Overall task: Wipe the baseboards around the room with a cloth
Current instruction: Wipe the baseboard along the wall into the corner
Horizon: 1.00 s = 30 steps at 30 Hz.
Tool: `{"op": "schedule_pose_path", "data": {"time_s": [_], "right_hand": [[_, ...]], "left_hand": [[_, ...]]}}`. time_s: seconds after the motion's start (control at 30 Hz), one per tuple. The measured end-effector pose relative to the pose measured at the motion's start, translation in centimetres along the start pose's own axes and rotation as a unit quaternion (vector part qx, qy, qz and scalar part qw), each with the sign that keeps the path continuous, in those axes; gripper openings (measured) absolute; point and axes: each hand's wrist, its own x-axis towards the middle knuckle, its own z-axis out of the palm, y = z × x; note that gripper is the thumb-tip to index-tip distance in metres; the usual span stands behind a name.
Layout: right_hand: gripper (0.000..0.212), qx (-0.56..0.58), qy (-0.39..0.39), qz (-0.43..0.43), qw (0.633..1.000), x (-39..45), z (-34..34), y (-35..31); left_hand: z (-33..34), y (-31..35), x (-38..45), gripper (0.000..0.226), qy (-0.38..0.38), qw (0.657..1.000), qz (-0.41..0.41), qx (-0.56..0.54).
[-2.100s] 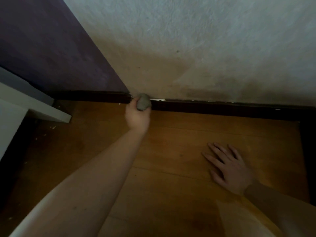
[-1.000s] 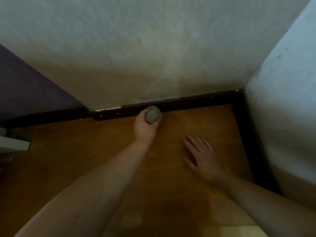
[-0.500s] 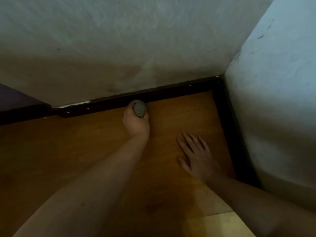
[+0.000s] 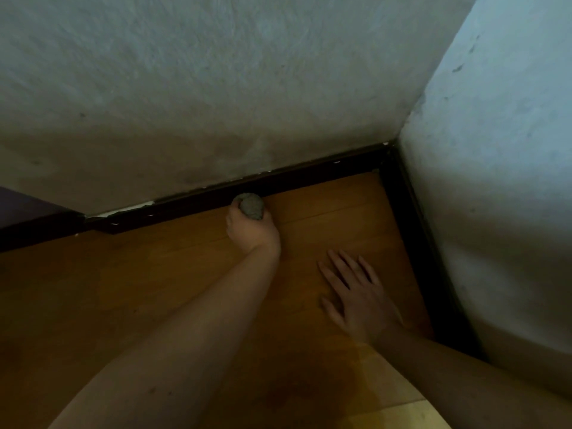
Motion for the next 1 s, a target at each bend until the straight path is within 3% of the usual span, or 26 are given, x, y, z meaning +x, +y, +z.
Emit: {"op": "schedule_pose_path", "data": {"time_s": [0.23,0.4,0.73,0.87,1.0], "right_hand": [[0.062,0.009,0.001,0.005,1.0,0.1,0.0,-0.1],[0.063,0.008,0.005,0.003,1.0,0.1,0.0,-0.1],[0.06,0.02,0.008,-0.008,1.0,0.0,0.3,0.2],[0.06,0.023,0.023,-0.011,0.999,0.0,0.4,0.2],[0.061,0.021,0.03,-0.008,0.999,0.1,0.5,0.3]], "left_hand": [[3.4,3.3,-3.8,0.052,-0.116,0.992,0.037,-0.033],[5.0,4.6,-4.4,0.052,-0.108,0.994,0.005,-0.013],[0.5,2.4,-1.3,0.05,-0.257,0.948,0.178,0.063],[-2.6,1.9,0.8,0.047,-0.24,0.939,0.23,0.087],[-5.8,0.7,3.0,0.047,-0.19,0.953,0.218,0.092]]}}
